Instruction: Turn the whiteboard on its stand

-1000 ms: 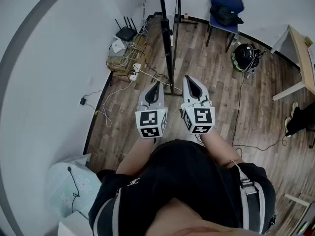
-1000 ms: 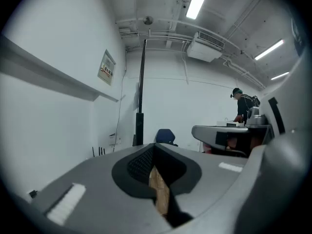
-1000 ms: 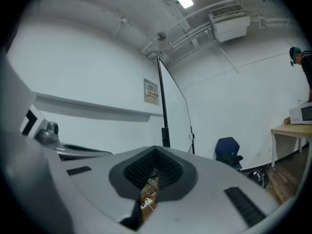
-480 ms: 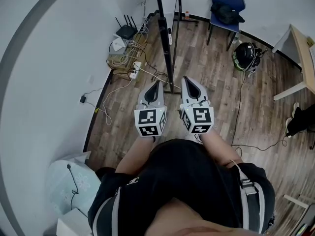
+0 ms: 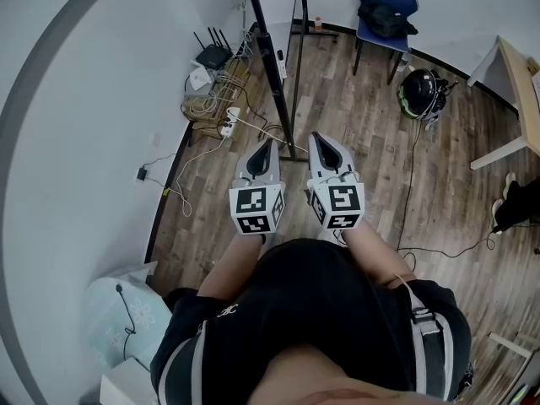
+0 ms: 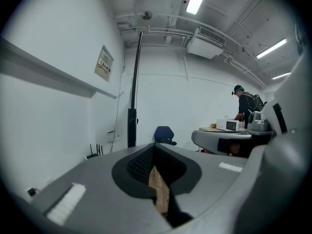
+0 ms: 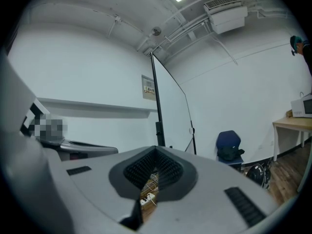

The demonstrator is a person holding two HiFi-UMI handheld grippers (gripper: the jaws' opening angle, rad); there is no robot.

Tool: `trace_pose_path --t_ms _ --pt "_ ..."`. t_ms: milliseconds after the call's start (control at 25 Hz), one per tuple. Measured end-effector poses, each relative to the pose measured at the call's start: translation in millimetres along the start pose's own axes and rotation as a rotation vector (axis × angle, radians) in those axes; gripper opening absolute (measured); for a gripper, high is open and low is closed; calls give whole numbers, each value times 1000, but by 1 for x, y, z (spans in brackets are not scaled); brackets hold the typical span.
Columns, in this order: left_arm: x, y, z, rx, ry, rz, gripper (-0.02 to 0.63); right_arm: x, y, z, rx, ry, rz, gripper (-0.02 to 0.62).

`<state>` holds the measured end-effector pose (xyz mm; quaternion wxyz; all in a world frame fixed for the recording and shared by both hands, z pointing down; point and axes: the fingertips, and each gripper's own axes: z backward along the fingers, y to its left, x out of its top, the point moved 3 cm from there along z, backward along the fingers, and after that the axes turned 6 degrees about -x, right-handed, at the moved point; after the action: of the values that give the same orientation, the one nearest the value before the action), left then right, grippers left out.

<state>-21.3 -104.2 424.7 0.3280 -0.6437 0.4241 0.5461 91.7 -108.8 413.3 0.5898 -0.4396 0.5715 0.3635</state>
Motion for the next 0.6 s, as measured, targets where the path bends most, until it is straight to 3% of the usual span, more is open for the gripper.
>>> trace_pose_path --t_ms 280,600 --pt "9 -31 -30 10 16 -34 9 2 -48 1 -3 3 -46 3" --pt "0 -55 -49 18 73 0 9 -9 -81 4 13 31 -99 3"
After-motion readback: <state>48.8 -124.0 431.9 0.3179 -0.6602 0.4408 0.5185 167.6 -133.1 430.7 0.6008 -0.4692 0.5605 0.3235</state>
